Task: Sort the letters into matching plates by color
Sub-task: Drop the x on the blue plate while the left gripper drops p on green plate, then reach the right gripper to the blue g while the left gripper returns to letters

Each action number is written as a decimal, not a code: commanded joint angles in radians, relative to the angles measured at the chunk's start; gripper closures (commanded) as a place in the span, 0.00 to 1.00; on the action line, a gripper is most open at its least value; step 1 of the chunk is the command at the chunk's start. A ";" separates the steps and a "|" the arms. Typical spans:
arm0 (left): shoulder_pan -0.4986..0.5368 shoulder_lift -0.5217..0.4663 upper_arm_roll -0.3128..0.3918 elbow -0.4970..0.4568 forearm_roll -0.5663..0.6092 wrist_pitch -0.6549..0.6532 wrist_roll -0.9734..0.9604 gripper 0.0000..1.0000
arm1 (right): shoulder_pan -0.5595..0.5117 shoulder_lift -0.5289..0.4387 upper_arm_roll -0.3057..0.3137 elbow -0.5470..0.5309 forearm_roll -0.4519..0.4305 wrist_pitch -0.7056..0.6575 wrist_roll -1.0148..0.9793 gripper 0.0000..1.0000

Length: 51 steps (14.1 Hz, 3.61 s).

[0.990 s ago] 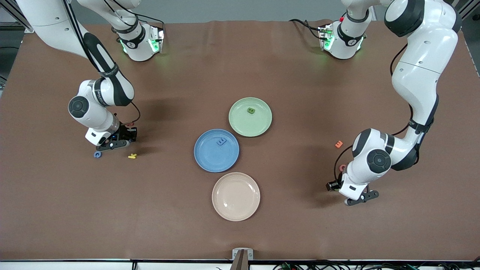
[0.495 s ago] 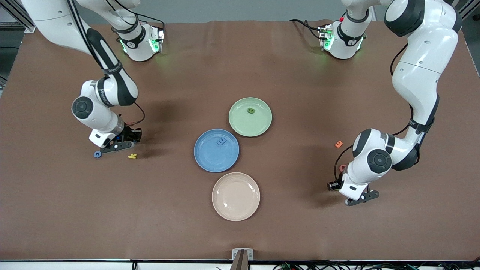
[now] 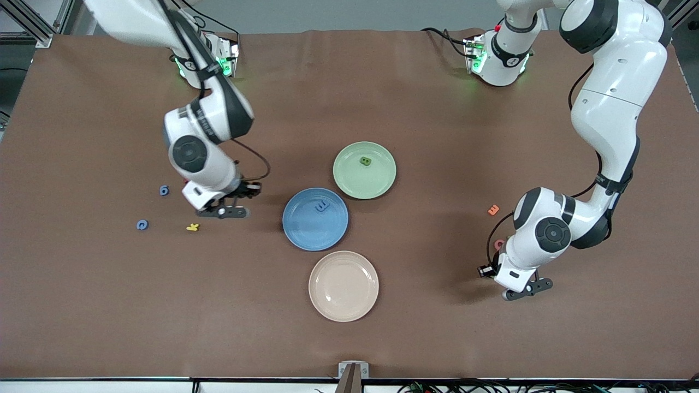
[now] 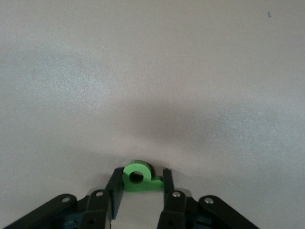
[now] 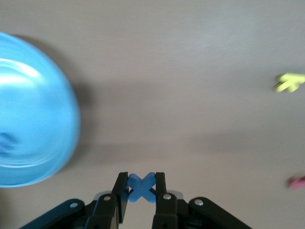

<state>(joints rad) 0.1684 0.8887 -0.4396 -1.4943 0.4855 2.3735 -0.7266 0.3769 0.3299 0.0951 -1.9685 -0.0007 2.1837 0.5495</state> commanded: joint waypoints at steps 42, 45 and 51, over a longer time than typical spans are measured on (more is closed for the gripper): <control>-0.158 -0.215 -0.373 -0.491 0.120 0.090 -1.185 0.01 | -0.257 -0.186 -0.017 0.102 -0.004 -0.429 -0.302 0.00; -0.147 -0.234 -0.344 -0.463 0.171 0.085 -1.159 0.01 | -0.409 -0.204 -0.018 0.048 -0.004 -0.388 -0.550 0.00; -0.011 -0.277 -0.338 -0.385 0.214 -0.014 -0.918 0.02 | -0.599 -0.226 -0.018 -0.263 -0.005 0.075 -0.881 0.00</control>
<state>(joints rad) 0.1232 0.6593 -0.7727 -1.8849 0.6846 2.4229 -1.7283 -0.1726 0.1527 0.0544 -2.1035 -0.0018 2.1272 -0.2685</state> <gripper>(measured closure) 0.022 0.000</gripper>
